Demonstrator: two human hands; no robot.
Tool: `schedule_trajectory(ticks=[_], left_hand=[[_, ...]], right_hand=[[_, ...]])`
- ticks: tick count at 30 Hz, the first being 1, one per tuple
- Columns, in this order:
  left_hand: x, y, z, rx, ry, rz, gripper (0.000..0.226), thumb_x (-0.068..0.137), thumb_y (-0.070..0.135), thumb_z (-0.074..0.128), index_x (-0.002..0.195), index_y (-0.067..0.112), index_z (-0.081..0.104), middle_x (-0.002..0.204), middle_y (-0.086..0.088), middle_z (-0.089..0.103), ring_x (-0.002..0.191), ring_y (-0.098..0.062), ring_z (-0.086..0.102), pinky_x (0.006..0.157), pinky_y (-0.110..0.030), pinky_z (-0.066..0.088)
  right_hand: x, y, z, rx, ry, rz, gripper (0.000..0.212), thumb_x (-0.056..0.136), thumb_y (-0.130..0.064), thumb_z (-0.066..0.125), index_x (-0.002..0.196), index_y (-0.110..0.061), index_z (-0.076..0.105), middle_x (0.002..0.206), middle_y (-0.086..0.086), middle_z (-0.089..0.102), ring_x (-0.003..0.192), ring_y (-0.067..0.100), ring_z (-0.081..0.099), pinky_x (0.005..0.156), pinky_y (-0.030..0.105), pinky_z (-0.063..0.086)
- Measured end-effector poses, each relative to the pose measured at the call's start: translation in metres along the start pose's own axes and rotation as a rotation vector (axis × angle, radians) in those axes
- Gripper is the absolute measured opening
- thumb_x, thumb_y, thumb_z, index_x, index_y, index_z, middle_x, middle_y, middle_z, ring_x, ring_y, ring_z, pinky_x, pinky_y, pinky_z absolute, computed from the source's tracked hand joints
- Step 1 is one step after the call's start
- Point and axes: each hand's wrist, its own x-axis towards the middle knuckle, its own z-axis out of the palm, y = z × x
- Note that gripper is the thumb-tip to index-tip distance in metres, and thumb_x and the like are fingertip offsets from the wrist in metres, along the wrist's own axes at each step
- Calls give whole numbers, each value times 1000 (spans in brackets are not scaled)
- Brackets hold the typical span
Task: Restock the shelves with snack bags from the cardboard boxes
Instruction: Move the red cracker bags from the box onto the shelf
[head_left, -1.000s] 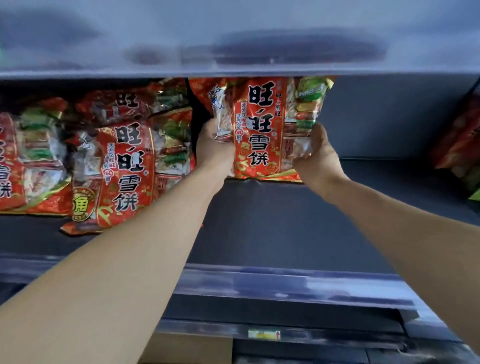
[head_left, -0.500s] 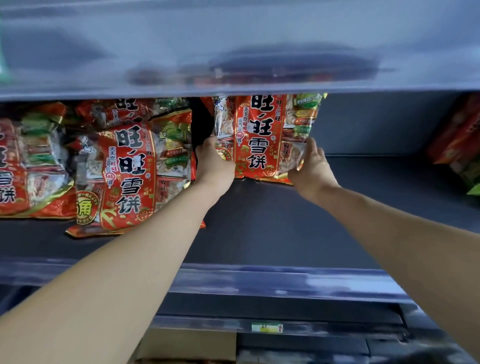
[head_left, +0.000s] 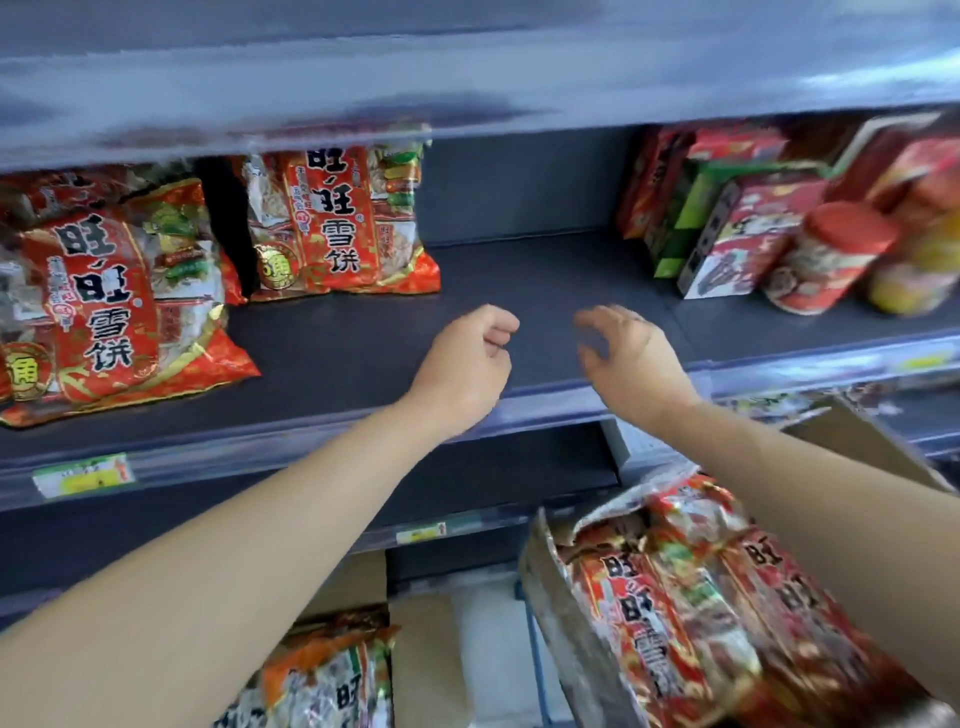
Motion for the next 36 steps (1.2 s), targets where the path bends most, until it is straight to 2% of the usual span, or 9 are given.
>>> schedule_trajectory(ticks=[7, 14, 17, 20, 22, 26, 29, 33, 36], left_hand=[[-41, 69, 150, -30, -338, -36, 31, 92, 3, 49, 121, 7, 60, 118, -8, 62, 107, -21, 58, 84, -20, 40], [-59, 41, 258, 42, -548, -339, 30, 89, 9, 57, 119, 10, 60, 127, -8, 59, 114, -25, 56, 97, -31, 46], [-62, 32, 285, 28, -622, -451, 32, 89, 9, 60, 120, 4, 58, 114, -7, 56, 107, -23, 55, 93, -31, 45], [-68, 27, 312, -42, -677, -596, 9, 89, 10, 61, 83, 14, 56, 96, -10, 53, 92, -22, 53, 82, -32, 46], [-70, 21, 332, -90, -727, -688, 29, 90, 10, 60, 70, 19, 41, 87, -9, 49, 88, -21, 49, 79, -32, 44], [-70, 12, 365, -102, -744, -687, 16, 87, 14, 65, 99, 12, 55, 108, -8, 60, 102, -24, 56, 92, -34, 48], [-61, 0, 382, 33, -719, -693, 68, 83, 22, 65, 142, 6, 33, 136, -13, 50, 113, -30, 55, 94, -33, 47], [-50, -5, 391, 127, -686, -715, 48, 88, 16, 56, 130, -5, 47, 121, -21, 61, 104, -35, 65, 87, -43, 56], [-47, -2, 400, 202, -666, -737, 62, 88, 11, 57, 142, -4, 31, 142, -21, 41, 113, -36, 60, 81, -41, 58]], right_hand=[[-91, 129, -54, -35, -225, 288, 29, 92, -8, 48, 119, -7, 61, 115, 12, 66, 108, 31, 60, 89, 31, 45], [-132, 220, -36, -299, -597, 449, 35, 95, -24, 47, 122, -6, 60, 124, 15, 61, 113, 32, 58, 89, 34, 48], [-142, 250, -26, -311, -675, 566, 39, 96, -25, 46, 126, -2, 57, 129, 14, 58, 118, 31, 55, 94, 33, 45], [-148, 277, -18, -208, -742, 706, 36, 92, -20, 56, 122, -1, 59, 125, 18, 60, 116, 33, 57, 89, 33, 46], [-153, 286, -14, -156, -778, 744, 36, 92, -18, 56, 124, -2, 57, 126, 18, 60, 117, 32, 57, 83, 30, 44], [-156, 297, -10, -116, -877, 809, 38, 100, -18, 42, 133, 1, 49, 139, 15, 51, 125, 28, 50, 94, 28, 38], [-153, 308, -3, -87, -941, 824, 36, 95, -12, 50, 128, 1, 53, 127, 15, 58, 107, 28, 58, 92, 34, 46], [-145, 314, 2, -10, -908, 882, 30, 93, -5, 50, 122, 4, 54, 107, 16, 58, 91, 25, 53, 87, 37, 47], [-144, 321, 8, -1, -956, 907, 29, 91, 1, 48, 119, 5, 55, 111, 19, 61, 94, 27, 54, 91, 39, 47]])
